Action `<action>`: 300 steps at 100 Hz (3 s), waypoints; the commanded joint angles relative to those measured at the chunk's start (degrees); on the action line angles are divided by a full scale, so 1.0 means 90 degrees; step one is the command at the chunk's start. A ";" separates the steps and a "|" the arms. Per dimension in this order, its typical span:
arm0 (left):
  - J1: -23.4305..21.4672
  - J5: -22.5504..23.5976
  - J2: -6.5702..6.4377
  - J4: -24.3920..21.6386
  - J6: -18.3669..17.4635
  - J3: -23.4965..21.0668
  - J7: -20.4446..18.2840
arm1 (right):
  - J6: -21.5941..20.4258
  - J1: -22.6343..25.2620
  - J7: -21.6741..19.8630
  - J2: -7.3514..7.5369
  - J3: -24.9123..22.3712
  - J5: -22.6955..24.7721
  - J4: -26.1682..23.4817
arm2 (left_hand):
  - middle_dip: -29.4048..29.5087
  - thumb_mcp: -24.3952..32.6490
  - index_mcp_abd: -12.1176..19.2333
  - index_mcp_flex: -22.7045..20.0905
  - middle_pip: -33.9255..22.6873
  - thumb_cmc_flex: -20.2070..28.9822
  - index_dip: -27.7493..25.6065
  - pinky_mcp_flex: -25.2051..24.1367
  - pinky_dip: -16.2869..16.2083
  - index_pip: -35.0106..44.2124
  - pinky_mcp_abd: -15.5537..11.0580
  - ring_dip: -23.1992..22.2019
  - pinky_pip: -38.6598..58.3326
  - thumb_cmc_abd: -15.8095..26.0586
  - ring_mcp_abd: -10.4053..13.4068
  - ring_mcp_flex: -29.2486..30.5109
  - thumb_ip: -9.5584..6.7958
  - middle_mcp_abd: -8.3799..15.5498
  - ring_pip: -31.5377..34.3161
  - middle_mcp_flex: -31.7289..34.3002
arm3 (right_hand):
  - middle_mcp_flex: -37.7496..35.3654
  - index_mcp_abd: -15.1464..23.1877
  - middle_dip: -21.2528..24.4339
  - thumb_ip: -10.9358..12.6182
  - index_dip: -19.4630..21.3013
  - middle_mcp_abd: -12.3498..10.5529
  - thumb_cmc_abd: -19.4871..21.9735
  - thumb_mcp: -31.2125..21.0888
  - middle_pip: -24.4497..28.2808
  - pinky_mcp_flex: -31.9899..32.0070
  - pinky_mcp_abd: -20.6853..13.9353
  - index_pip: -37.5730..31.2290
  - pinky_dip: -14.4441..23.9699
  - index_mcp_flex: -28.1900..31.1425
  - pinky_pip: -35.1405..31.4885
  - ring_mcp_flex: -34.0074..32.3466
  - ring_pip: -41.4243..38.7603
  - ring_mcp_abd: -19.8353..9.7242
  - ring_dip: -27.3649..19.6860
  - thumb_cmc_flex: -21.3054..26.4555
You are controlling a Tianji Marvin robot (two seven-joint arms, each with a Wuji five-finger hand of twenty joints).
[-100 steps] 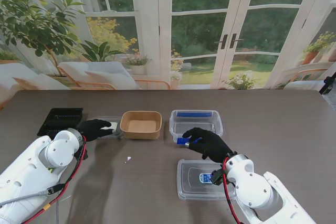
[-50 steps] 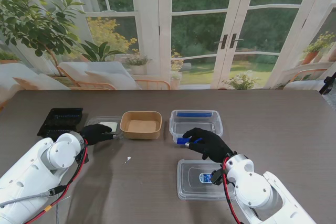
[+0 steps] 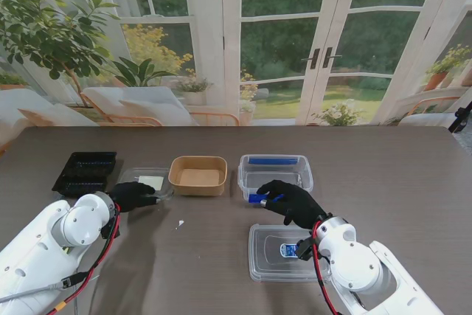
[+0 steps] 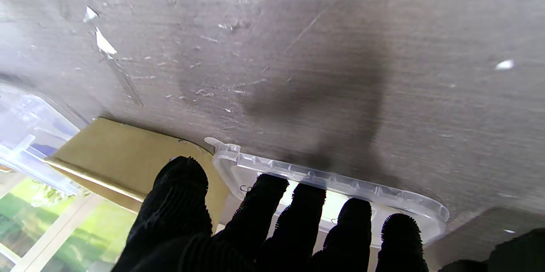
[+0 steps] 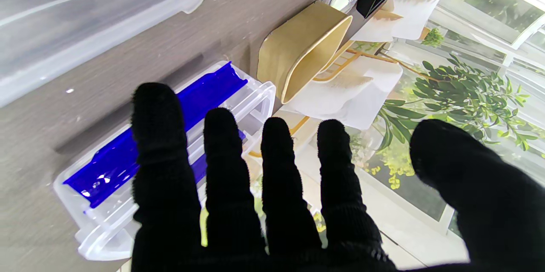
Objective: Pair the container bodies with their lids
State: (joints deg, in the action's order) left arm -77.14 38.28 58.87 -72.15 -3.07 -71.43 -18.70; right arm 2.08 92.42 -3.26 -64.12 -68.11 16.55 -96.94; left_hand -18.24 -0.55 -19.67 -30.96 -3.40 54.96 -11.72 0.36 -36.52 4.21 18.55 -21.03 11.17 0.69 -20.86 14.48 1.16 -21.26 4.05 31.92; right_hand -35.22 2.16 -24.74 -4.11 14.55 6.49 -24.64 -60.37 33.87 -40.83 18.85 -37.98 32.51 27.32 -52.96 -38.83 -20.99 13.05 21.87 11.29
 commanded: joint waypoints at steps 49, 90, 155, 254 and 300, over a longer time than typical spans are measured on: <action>-0.1212 0.0581 -0.0196 -0.1354 -0.0204 -0.0576 -0.1011 | 0.0039 0.0003 -0.0070 -0.0043 0.0042 -0.0083 0.0029 | -0.0110 -0.0025 0.0062 -0.0263 -0.0184 0.0124 -0.0045 0.0136 -0.0023 0.0063 -0.0077 -0.0089 -0.0070 0.0246 -0.0014 0.0295 -0.0121 -0.0009 0.0144 0.0341 | -0.0160 -0.0026 0.0056 -0.0010 -0.0097 0.0121 0.0142 0.0025 -0.0100 0.3278 0.0029 0.0012 -0.0105 0.0156 0.0085 -0.0051 0.0047 0.0054 -0.0023 -0.0080; -0.2015 0.0668 -0.0217 -0.2223 -0.0183 -0.0812 -0.1259 | 0.0099 0.0024 -0.0147 -0.0030 0.0047 -0.0134 0.0001 | -0.0120 -0.0023 0.0069 -0.0327 -0.0186 0.0140 -0.0049 0.0200 -0.0002 0.0082 -0.0068 -0.0093 -0.0059 0.0258 -0.0028 0.0345 -0.0120 -0.0037 0.0174 0.0421 | -0.0143 -0.0039 0.0059 -0.0012 -0.0103 0.0136 0.0167 0.0040 -0.0106 0.3297 0.0024 0.0018 -0.0109 0.0161 0.0098 -0.0037 0.0053 0.0066 -0.0023 -0.0069; -0.1712 0.0230 -0.0245 -0.2483 -0.0145 -0.0042 -0.1426 | 0.0120 0.0008 -0.0238 -0.0015 0.0096 -0.0190 0.0015 | -0.0121 -0.0028 0.0078 -0.0267 -0.0179 0.0131 -0.0044 0.0200 0.0015 0.0062 -0.0081 -0.0087 -0.0055 0.0283 -0.0030 0.0332 -0.0120 -0.0032 0.0172 0.0400 | -0.0136 -0.0048 0.0060 -0.0010 -0.0110 0.0148 0.0212 0.0077 -0.0116 0.3299 0.0020 0.0036 -0.0100 0.0144 0.0108 -0.0032 0.0061 0.0072 -0.0021 -0.0050; -0.0951 -0.0046 -0.0223 -0.2741 0.0437 0.0697 -0.1529 | 0.0176 -0.0032 -0.0307 -0.0007 0.0142 -0.0222 0.0055 | -0.0083 -0.0050 0.0043 0.0106 -0.0128 0.0030 0.0046 0.0192 -0.0005 -0.0096 -0.0121 -0.0069 -0.0038 0.0375 -0.0138 0.0243 -0.0120 -0.0107 0.0135 0.0126 | -0.0178 -0.0098 0.0056 -0.0011 -0.0107 0.0185 0.0218 0.0091 -0.0108 0.3279 0.0024 0.0043 -0.0082 0.0173 0.0112 -0.0068 0.0042 0.0099 -0.0011 -0.0015; -0.1687 0.0521 -0.0094 -0.2988 -0.0144 -0.0483 -0.0731 | 0.0202 0.0027 -0.0086 -0.0023 0.0367 0.0102 -0.0033 | -0.0414 -0.0025 -0.0143 -0.0194 -0.0392 0.0181 0.0086 0.1154 -0.0699 0.0002 0.0288 -0.0638 0.0723 0.0311 -0.0490 0.1143 -0.0122 -0.0314 0.0883 0.0873 | -0.0913 -0.0222 0.0042 -0.0023 -0.0105 0.0424 0.0133 -0.0088 -0.0044 0.2357 0.0371 0.0007 0.0210 0.0458 -0.1170 -0.0966 -0.0886 0.0393 0.0357 -0.0067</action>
State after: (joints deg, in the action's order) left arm -91.72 43.04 58.07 -99.69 -4.12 -74.87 -24.15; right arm 3.19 92.10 -4.04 -63.96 -65.48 17.31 -96.57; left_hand -20.23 -0.56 -19.99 -31.61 -5.77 54.96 -11.36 9.21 -40.34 4.07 19.38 -24.68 15.61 1.41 -23.73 22.74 1.16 -22.79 9.67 37.95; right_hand -41.72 0.22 -24.74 -4.11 13.97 9.37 -23.87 -60.36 33.90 -40.82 20.87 -38.05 32.57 30.45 -58.97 -45.18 -26.81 15.67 23.96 11.29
